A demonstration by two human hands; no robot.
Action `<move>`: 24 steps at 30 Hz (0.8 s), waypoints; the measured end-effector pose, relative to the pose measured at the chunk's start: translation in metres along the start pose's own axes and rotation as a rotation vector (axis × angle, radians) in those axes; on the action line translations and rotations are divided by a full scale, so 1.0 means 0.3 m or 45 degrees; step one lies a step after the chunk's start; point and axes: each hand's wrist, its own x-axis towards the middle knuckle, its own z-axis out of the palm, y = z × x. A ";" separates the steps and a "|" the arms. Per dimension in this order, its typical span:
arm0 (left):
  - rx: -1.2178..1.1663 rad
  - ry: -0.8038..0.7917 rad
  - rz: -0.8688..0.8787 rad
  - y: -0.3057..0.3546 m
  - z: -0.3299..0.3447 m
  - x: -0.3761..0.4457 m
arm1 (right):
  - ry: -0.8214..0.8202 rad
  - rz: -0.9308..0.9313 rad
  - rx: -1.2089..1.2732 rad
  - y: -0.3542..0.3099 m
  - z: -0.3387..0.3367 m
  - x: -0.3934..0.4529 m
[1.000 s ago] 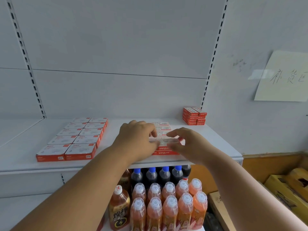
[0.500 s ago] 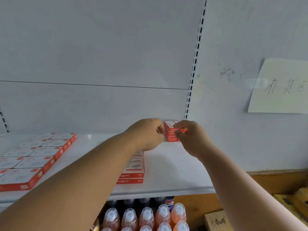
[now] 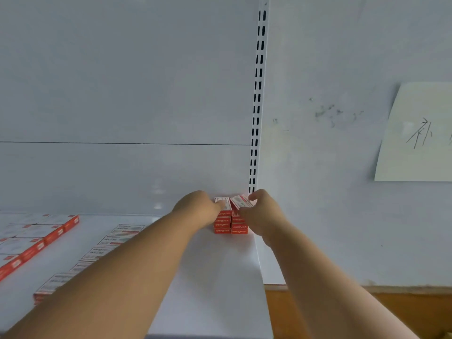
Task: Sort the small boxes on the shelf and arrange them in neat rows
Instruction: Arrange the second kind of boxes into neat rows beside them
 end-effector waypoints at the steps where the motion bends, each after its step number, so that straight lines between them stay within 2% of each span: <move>1: -0.006 0.006 -0.030 0.002 0.002 0.003 | 0.002 0.013 0.057 0.000 -0.010 0.000; 5: -0.177 0.040 -0.181 0.001 -0.001 0.012 | -0.010 0.109 0.477 0.020 -0.040 0.000; 8: -0.668 0.097 -0.255 -0.015 -0.007 0.013 | -0.090 0.180 0.933 0.034 -0.050 -0.002; 12: -1.270 0.090 -0.188 -0.029 -0.036 -0.008 | -0.204 0.251 1.354 0.013 -0.067 -0.025; 17: -1.672 0.045 -0.091 -0.060 -0.084 -0.077 | -0.267 0.225 1.483 -0.060 -0.049 -0.050; 24: -1.787 -0.008 -0.020 -0.222 -0.212 -0.159 | -0.337 0.101 1.441 -0.229 0.055 -0.154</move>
